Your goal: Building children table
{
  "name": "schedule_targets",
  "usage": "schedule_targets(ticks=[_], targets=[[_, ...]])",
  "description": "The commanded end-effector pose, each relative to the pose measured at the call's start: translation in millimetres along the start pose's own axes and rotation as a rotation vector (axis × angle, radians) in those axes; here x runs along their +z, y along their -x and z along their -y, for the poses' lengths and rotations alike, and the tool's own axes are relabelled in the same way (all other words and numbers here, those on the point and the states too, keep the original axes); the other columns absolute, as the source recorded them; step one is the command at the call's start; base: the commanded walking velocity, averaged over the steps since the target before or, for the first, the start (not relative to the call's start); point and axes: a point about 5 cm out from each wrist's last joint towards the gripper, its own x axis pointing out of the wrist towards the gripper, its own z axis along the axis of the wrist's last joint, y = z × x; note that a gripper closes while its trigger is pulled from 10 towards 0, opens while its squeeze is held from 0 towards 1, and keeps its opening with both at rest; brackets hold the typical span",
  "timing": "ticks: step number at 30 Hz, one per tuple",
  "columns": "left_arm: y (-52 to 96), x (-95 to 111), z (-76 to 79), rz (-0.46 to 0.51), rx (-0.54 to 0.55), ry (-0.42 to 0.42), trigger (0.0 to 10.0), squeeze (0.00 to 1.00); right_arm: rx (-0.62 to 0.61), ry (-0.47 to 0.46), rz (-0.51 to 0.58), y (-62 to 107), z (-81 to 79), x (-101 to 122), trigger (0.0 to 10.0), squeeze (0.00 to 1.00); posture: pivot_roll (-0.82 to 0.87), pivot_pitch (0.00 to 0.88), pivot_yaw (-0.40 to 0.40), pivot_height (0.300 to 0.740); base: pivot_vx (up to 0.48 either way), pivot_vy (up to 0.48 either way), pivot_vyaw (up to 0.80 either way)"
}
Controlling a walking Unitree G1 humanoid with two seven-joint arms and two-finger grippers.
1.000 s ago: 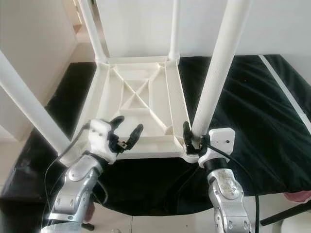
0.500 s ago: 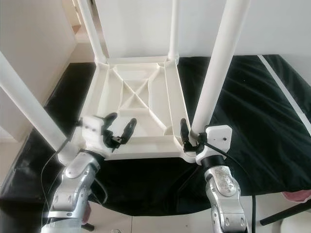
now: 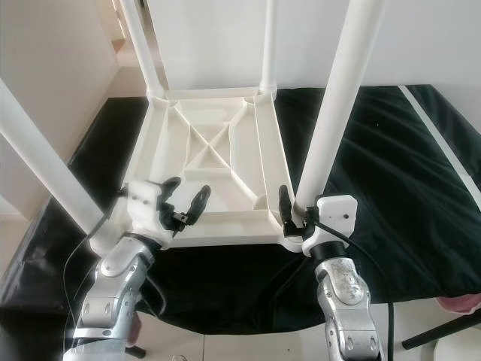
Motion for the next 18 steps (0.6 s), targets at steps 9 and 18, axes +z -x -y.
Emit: schedule_targets(ticks=[9,18], targets=[[1.4,-1.6,-6.5,-0.014,0.163,0.01,10.0,0.0,-0.006,-0.013,-0.008,-0.8,-1.5,-4.4,10.0,0.0,-0.08,0.059,0.048,0.74,0.0,0.0,0.0],[0.1,-1.8,-7.5,-0.021,0.162,0.009,10.0,0.0,-0.011,-0.012,-0.01,-1.3,-1.3,-6.0,10.0,0.0,-0.08,0.058,0.05,0.74,-0.08,0.0,0.0]])
